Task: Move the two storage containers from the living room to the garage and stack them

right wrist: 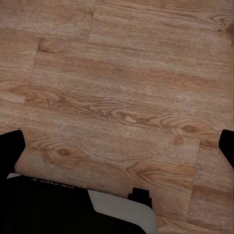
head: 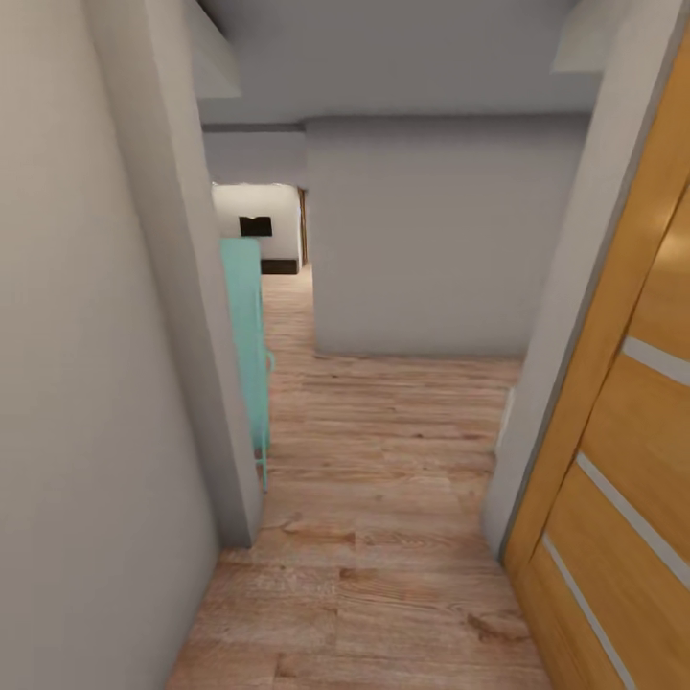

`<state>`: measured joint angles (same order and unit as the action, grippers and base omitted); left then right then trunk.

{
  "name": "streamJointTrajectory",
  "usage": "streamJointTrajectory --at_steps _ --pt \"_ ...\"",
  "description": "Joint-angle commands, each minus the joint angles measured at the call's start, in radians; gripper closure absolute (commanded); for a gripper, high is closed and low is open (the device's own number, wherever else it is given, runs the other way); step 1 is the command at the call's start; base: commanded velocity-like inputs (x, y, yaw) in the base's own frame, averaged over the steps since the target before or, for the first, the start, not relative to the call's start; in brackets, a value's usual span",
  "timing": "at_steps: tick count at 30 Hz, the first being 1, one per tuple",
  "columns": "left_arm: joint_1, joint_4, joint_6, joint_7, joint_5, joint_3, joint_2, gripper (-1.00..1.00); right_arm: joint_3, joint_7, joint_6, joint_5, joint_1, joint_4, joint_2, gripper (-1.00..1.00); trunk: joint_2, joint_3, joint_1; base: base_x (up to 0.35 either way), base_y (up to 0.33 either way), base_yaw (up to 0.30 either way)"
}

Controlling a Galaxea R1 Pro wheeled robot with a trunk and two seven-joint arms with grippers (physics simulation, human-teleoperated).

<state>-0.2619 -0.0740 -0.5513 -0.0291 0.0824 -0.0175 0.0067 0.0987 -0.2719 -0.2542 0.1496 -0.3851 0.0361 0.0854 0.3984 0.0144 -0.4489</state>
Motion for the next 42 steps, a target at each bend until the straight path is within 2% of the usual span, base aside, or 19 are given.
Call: streamJointTrajectory --at_steps 1,33,42 --pt "-0.002 -0.004 -0.006 -0.003 0.006 -0.001 0.0 -1.0 0.009 -0.001 -0.007 0.01 -0.002 0.004 0.001 -1.0 0.002 0.002 -0.001 0.324 0.0 0.0" --pt "-0.002 -0.004 -0.005 -0.002 0.006 -0.001 0.002 -1.0 0.009 -0.001 -0.008 0.01 -0.002 0.004 0.001 -1.0 0.002 0.002 -0.001 0.324 0.0 0.0" --pt "-0.002 -0.004 -0.005 0.009 0.006 -0.001 0.001 -1.0 0.009 -0.001 -0.008 0.01 -0.002 0.004 0.001 -1.0 0.002 0.002 -0.001 0.324 -0.085 0.0"
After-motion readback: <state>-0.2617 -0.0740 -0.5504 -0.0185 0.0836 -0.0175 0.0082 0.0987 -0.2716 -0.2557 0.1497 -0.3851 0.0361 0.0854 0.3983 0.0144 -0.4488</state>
